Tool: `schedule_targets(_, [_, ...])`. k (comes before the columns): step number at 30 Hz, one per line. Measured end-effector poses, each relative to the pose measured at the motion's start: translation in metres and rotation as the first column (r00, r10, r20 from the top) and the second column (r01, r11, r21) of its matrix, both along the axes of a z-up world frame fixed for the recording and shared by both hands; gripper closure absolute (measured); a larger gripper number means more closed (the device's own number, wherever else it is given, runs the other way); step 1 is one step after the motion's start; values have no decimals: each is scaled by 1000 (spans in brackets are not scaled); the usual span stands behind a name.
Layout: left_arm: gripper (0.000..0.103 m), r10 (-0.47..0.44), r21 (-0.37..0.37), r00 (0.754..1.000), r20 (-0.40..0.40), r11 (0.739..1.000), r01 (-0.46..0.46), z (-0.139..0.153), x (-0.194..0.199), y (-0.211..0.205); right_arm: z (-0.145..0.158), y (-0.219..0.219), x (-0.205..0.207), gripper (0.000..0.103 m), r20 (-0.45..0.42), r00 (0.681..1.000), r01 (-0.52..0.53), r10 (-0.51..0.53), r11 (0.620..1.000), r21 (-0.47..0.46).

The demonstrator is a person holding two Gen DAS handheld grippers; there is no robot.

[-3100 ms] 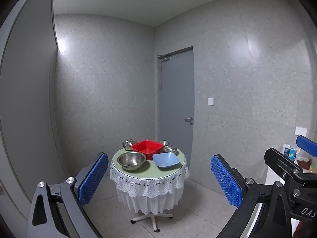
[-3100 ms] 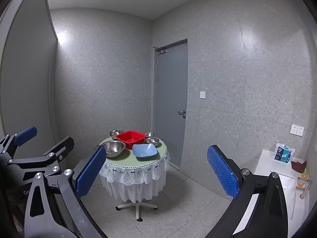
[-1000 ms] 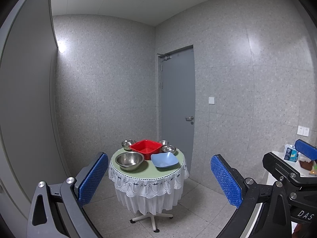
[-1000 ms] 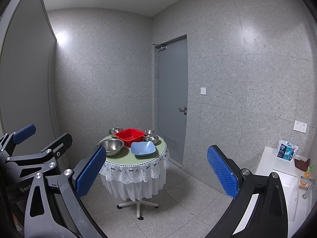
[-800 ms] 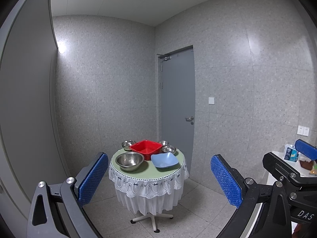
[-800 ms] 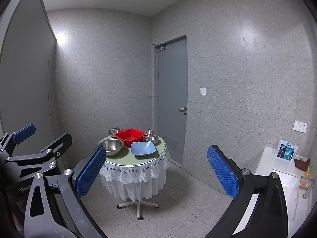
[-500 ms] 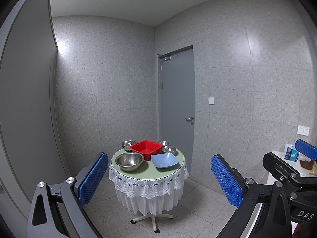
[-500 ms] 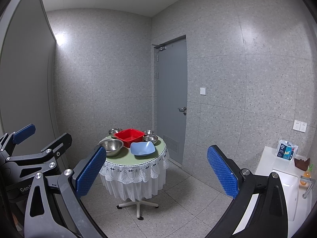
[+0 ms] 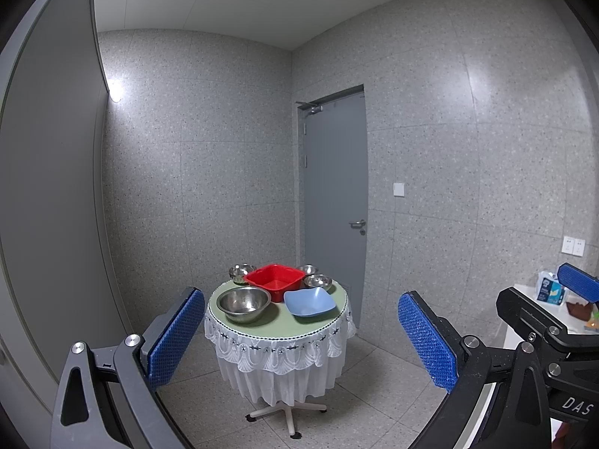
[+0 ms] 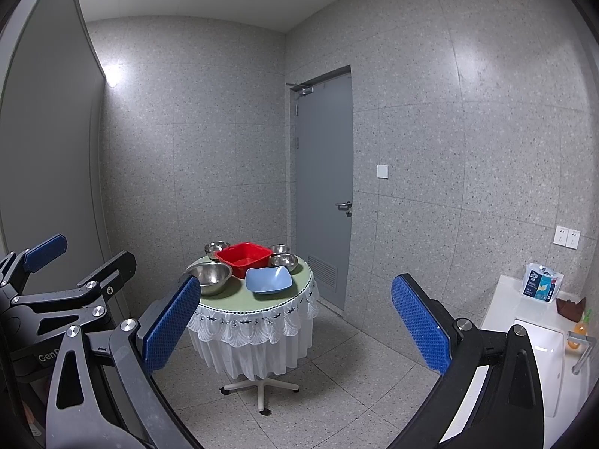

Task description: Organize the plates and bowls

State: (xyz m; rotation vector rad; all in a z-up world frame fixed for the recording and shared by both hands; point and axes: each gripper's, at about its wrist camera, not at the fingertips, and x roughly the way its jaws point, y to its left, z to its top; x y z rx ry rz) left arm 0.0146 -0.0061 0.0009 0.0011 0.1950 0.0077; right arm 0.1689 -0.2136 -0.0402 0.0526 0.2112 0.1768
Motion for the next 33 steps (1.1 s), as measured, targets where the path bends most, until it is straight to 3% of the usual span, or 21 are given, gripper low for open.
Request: schedule_targets(33, [1, 22, 9, 1000, -10, 1000, -22, -6, 27, -12, -5, -14, 27, 0, -11, 999, -30, 30, 999, 12])
